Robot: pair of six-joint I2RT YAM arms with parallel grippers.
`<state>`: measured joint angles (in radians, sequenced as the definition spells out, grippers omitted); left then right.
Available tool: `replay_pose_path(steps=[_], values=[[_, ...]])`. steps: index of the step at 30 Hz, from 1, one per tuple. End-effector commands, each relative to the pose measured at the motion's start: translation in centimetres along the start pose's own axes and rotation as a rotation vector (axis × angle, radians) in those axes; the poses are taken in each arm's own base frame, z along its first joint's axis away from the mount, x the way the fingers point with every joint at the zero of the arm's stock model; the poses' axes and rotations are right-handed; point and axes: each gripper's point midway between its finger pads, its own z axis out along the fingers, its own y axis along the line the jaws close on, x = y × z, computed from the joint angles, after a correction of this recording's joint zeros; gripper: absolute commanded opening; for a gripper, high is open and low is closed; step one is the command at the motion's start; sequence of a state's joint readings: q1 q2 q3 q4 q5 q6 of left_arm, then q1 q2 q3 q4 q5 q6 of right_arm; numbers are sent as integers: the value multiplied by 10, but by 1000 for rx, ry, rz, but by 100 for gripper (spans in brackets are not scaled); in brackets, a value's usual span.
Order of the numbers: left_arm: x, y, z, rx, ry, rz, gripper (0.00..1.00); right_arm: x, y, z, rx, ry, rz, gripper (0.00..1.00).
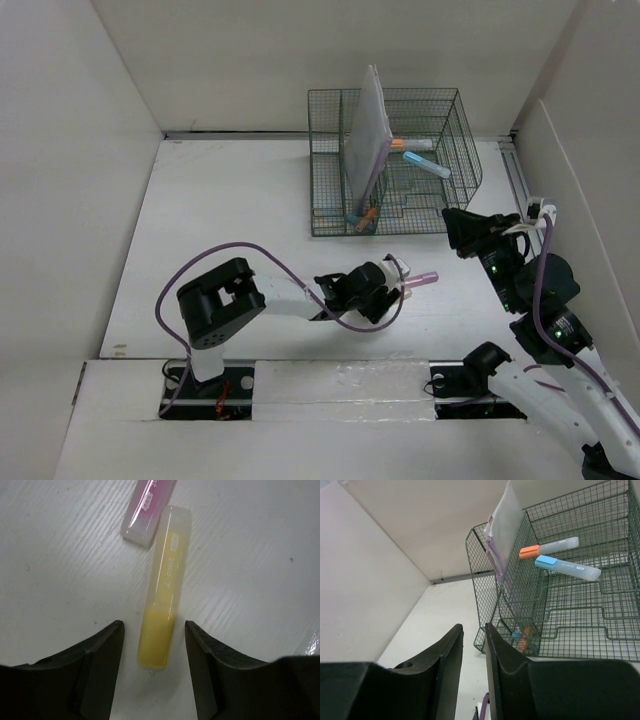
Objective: Organize the desk
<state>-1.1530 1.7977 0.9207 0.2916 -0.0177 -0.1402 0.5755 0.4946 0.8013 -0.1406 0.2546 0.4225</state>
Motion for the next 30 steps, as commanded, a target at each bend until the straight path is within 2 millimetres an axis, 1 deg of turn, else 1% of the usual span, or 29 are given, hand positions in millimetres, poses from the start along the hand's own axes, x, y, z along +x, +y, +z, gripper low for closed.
replay_pose_path(steps=[1, 2, 3, 4, 5, 6, 7, 8, 9, 10, 11, 12, 13, 14, 15, 16, 17, 18, 19, 20, 21, 22, 23, 24, 25, 27, 28, 29, 30], values=[[11, -4, 6, -43, 42, 51, 47, -9, 5, 2, -25, -45, 10, 30], [11, -2, 8, -58, 47, 56, 40, -9, 5, 2, -26, -47, 11, 30], [14, -4, 8, -65, 54, 73, 36, -10, 6, 2, -27, -49, 14, 30], [14, 2, 12, -103, 58, 79, 32, -10, 5, 2, -26, -48, 12, 30], [19, -3, 12, -109, 76, 106, 17, -10, 5, 3, -25, -49, 16, 30], [20, 0, 12, -129, 80, 110, 10, -12, 7, 2, -32, -52, 15, 30], [16, 0, 10, -153, 65, 120, 4, -12, 7, 1, -30, -55, 16, 30], [14, 1, 8, -159, 59, 118, 0, -13, 6, 2, -24, -56, 14, 30], [10, 2, 5, -165, 44, 113, 0, -14, 5, 1, -22, -60, 16, 30], [-4, 4, -6, -181, -5, 103, 0, -16, 5, -1, -22, -67, 17, 30], [-13, 5, -12, -192, -32, 93, 0, -17, 4, -2, -17, -71, 17, 30], [-25, 5, -19, -197, -67, 81, 0, -17, 3, -2, -14, -72, 17, 30], [-50, 12, -34, -214, -136, 49, 0, -15, 2, -3, -14, -71, 17, 30], [-64, 16, -42, -220, -178, 26, 0, -15, 2, -4, -14, -72, 23, 30], [-80, 27, -51, -237, -223, -9, 0, -13, 1, -5, -17, -69, 24, 30], [-109, 30, -69, -238, -311, -40, 0, -7, 0, -5, -17, -59, 22, 30], [-124, 33, -77, -239, -354, -57, 1, -7, 1, -5, -24, -61, 29, 30], [-150, 37, -92, -237, -421, -81, 1, -3, 1, -5, -32, -49, 25, 30], [-164, 34, -99, -224, -454, -84, 1, -3, 1, -5, -32, -49, 25, 30], [-178, 36, -106, -220, -484, -88, 1, -1, 4, -5, -47, -40, 26, 30], [-190, 32, -112, -203, -509, -85, 1, 2, 4, -5, -47, -27, 25, 30], [-215, 31, -124, -186, -564, -82, 2, 2, 5, -5, -52, -22, 24, 30], [-229, 27, -131, -171, -596, -75, 2, 3, 6, -5, -59, -17, 23, 29], [-243, 30, -137, -170, -624, -78, 3, 5, 6, -5, -59, -9, 20, 30], [-267, 28, -146, -159, -665, -80, 3, 3, 6, -6, -60, -10, 21, 30], [-290, 41, -150, -183, -693, -91, 4, 3, 7, -7, -62, -8, 20, 29], [-313, 40, -153, -193, -730, -96, 4, 2, 7, -9, -63, -10, 22, 29], [-324, 55, -155, -221, -751, -113, 5, 1, 8, -9, -66, -12, 26, 29], [-335, 60, -154, -229, -765, -123, 6, 2, 10, -10, -75, -7, 28, 29]])
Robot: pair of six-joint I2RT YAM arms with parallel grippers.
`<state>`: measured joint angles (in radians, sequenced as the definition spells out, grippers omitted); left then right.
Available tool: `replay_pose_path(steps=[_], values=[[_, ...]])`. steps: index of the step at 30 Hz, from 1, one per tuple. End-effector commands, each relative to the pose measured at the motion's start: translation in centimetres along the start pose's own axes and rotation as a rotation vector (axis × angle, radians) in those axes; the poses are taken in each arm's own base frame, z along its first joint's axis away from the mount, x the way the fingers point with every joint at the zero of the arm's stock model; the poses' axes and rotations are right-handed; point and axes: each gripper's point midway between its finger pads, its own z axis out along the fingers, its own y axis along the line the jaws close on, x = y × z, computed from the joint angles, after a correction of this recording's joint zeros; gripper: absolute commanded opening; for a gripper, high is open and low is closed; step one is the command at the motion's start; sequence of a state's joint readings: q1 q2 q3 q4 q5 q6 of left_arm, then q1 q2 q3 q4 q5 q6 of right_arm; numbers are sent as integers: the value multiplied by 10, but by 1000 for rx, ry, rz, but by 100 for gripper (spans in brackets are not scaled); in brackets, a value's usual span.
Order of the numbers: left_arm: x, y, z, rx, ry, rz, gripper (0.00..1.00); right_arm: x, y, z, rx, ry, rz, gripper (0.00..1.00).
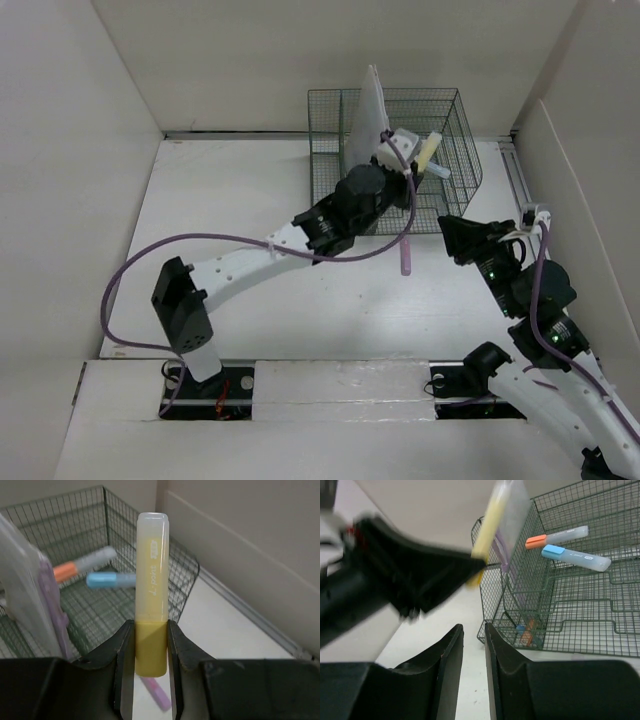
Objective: Organize the desk
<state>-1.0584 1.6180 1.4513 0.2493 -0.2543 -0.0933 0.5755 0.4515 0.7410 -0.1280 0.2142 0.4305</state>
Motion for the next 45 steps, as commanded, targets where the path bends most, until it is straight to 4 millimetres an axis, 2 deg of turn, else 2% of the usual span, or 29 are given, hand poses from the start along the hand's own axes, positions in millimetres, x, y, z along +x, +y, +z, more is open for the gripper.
replay_pose_path(steps=[1, 2, 3, 4, 6, 7, 10, 13, 14, 15, 17, 22, 25, 28, 34, 35, 37, 38, 39, 40, 41, 42, 43, 44, 45], values=[[-46, 14, 37, -45, -91, -16, 8, -14, 12, -5, -45, -30, 22, 29], [-51, 17, 48, -58, -96, -19, 9, -14, 12, -6, -47, -30, 26, 29], [-59, 28, 61, -93, -112, -16, 9, -13, 12, -6, -49, -27, 29, 29], [-65, 25, 83, -105, -120, -14, 9, -13, 13, -7, -52, -27, 29, 29], [-74, 42, 108, -143, -140, 0, 10, -13, 14, -9, -56, -21, 33, 29], [-79, 38, 128, -141, -158, -1, 10, -13, 15, -10, -62, -22, 35, 29], [-79, 51, 159, -167, -219, 8, 16, -13, 15, -12, -68, -20, 35, 29], [-76, 69, 172, -198, -295, -16, 21, -13, 16, -14, -72, -15, 29, 29], [-78, 78, 173, -208, -318, -27, 22, -13, 16, -14, -75, -14, 24, 29], [-78, 77, 175, -199, -332, -38, 22, -13, 17, -15, -77, -13, 22, 29], [-84, 90, 183, -198, -379, -61, 23, -10, 19, -15, -93, 2, 24, 29], [-80, 85, 191, -163, -404, -48, 26, 3, 22, -15, -121, 32, 55, 29], [-78, 87, 191, -174, -406, -32, 36, 8, 25, -14, -136, 46, 65, 29], [-78, 88, 191, -180, -406, -10, 52, 8, 24, -12, -125, 50, 63, 29], [-82, 85, 186, -163, -406, -11, 65, 7, 17, -10, -89, 47, 50, 29], [-95, 79, 180, -134, -422, -14, 66, 6, 12, -11, -62, 40, 44, 29], [-102, 72, 174, -99, -426, -36, 69, 7, 5, -11, -25, 41, 34, 28], [-111, 68, 168, -78, -437, -45, 70, 8, -3, -11, 16, 36, 32, 25], [-138, 59, 152, -33, -470, -54, 70, 13, -9, -10, 41, 44, 29, 24], [-143, 55, 146, -12, -470, -58, 71, 19, -15, -8, 68, 56, 24, 14], [-155, 50, 136, 12, -486, -63, 71, 23, -23, -6, 106, 55, 31, 9], [-189, 37, 109, 53, -535, -62, 71, 35, -31, -3, 134, 75, 24, 4], [-193, 30, 100, 69, -536, -53, 72, 47, -37, 3, 160, 103, 16, 0], [-202, 16, 87, 91, -551, -30, 72, 56, -45, 7, 194, 121, 10, 0], [-233, 8, 56, 113, -600, -24, 72, 66, -51, 10, 223, 145, 4, 0]])
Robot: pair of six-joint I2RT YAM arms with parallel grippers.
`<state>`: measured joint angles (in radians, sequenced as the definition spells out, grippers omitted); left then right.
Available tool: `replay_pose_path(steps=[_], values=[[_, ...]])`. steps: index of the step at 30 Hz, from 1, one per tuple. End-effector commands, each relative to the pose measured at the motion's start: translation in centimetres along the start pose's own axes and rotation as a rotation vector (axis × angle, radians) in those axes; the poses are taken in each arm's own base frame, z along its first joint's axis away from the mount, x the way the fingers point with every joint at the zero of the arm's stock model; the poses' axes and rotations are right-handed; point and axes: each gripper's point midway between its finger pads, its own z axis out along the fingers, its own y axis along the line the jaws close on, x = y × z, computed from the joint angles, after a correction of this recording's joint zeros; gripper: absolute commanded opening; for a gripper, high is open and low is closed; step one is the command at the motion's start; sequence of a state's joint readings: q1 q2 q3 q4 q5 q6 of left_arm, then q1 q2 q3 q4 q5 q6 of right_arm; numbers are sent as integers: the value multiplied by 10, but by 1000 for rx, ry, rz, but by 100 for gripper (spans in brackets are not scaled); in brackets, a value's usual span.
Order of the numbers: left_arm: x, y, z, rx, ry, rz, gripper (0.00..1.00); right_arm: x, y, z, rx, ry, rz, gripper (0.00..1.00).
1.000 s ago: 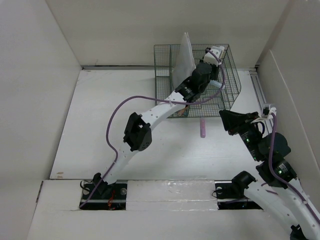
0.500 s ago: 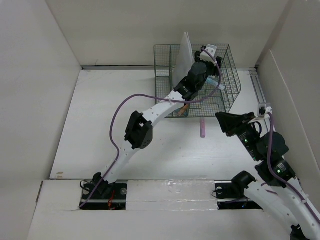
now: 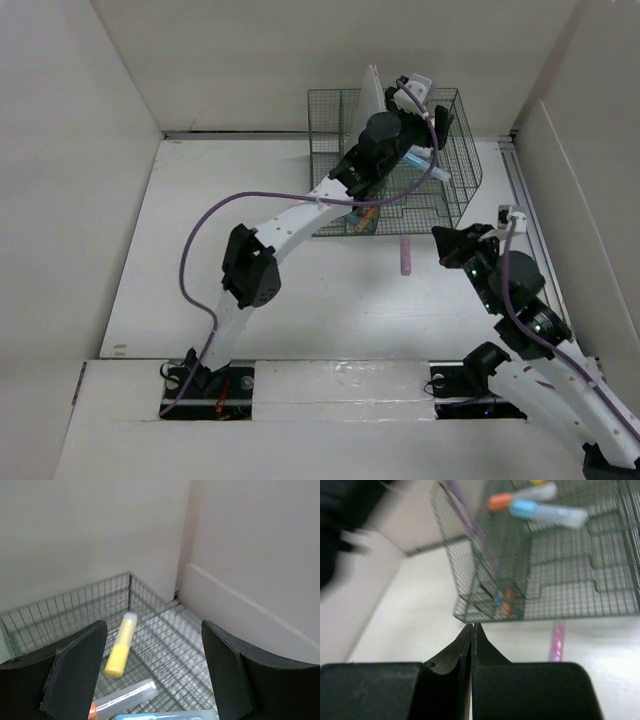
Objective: Organize the desk
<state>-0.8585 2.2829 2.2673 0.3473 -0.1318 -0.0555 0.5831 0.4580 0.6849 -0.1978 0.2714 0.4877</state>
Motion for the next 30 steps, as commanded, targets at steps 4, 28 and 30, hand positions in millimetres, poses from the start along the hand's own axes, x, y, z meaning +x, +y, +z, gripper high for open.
replay_pose_path(steps=[4, 28, 30], values=[[-234, -61, -121, 221, -358, -53, 72, 74, -58, 35, 270, 165, -51, 12], [-108, 43, -392, 15, -206, -412, 70, 216, -136, 81, 587, 366, 166, 56], [-111, 43, -397, 26, -216, -414, 70, 223, -136, 86, 604, 386, 147, 55]])
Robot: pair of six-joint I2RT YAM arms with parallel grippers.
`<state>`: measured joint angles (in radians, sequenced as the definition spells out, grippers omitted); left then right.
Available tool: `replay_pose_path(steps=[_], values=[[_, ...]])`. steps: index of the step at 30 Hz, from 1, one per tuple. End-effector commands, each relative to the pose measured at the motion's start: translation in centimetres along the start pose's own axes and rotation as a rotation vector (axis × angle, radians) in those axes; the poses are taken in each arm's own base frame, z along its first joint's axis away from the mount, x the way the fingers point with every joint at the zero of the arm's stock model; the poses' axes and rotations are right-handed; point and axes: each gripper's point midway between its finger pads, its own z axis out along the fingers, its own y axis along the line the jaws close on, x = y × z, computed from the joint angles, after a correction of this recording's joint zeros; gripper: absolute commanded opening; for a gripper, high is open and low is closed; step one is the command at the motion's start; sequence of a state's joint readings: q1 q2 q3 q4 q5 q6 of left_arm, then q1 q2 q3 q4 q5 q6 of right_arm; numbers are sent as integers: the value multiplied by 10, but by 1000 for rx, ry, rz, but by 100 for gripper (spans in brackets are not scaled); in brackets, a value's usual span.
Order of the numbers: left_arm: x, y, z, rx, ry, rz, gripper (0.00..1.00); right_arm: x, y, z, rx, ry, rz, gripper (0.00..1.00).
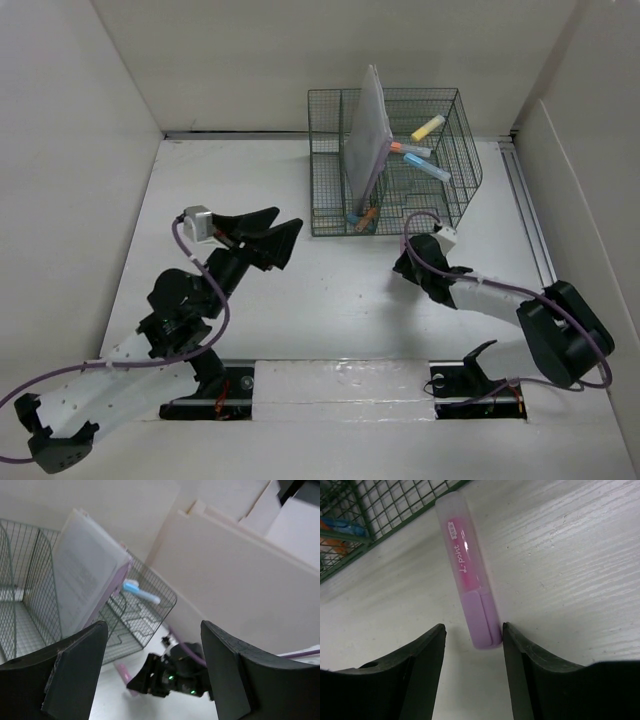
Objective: Organize the desk
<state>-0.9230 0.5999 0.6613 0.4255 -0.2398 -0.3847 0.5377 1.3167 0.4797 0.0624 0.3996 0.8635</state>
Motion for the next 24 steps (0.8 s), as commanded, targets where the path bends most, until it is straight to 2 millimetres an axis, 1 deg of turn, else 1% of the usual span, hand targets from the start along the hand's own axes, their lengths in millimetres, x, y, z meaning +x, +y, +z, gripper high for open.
replay_pose_path(steps=[1, 2, 3, 4, 5, 6, 7, 8, 9, 12, 14, 15, 17, 18, 19, 21, 22, 23, 24], values=[[-17, -8, -10, 42, -56, -33, 70, -22, 26, 8, -24, -66, 66, 54], [-17, -9, -11, 46, -57, -33, 70, -21, 29, 11, -18, -51, 70, 54], [-17, -8, -13, 47, -60, -32, 70, -14, 25, 17, 4, -32, 63, 53], [-14, -7, -15, 48, -59, -33, 70, -11, 24, 19, 11, -25, 64, 53], [-14, -8, -18, 67, -66, -37, 70, -2, 21, 26, 31, 1, 68, 46], [-11, -6, -18, 64, -60, -35, 70, -2, 21, 26, 31, 2, 68, 46], [-9, -5, -19, 65, -59, -32, 70, 0, 20, 27, 40, 8, 67, 44], [-11, -5, -21, 65, -72, -31, 70, 1, 18, 29, 50, 11, 68, 42], [-9, -2, -22, 60, -73, -25, 70, 3, 18, 31, 61, 17, 68, 36], [-14, 3, -24, 38, -90, 0, 70, 11, 18, 30, 74, 29, 60, 21], [-19, 3, -27, 37, -108, 6, 70, 16, 16, 28, 80, 31, 58, 17], [-18, 4, -28, 38, -111, 6, 70, 22, 18, 25, 73, 42, 53, 14], [-16, 5, -28, 36, -110, 8, 70, 33, 20, 18, 56, 66, 44, 13], [-16, 6, -27, 32, -109, 12, 70, 45, 28, 9, 26, 86, 17, 13], [-14, 7, -26, 26, -103, 14, 70, 57, 26, 4, 25, 105, 8, 12], [-10, 10, -23, 9, -92, 22, 71, 67, 39, -14, -32, 113, -7, 11], [-10, 11, -22, 4, -92, 25, 71, 84, 52, -29, -83, 136, -32, 10], [-7, 14, -20, -14, -82, 31, 71, 86, 60, -40, -125, 133, -36, 10], [-8, 15, -19, -22, -83, 31, 71, 91, 68, -49, -162, 136, -48, 10]])
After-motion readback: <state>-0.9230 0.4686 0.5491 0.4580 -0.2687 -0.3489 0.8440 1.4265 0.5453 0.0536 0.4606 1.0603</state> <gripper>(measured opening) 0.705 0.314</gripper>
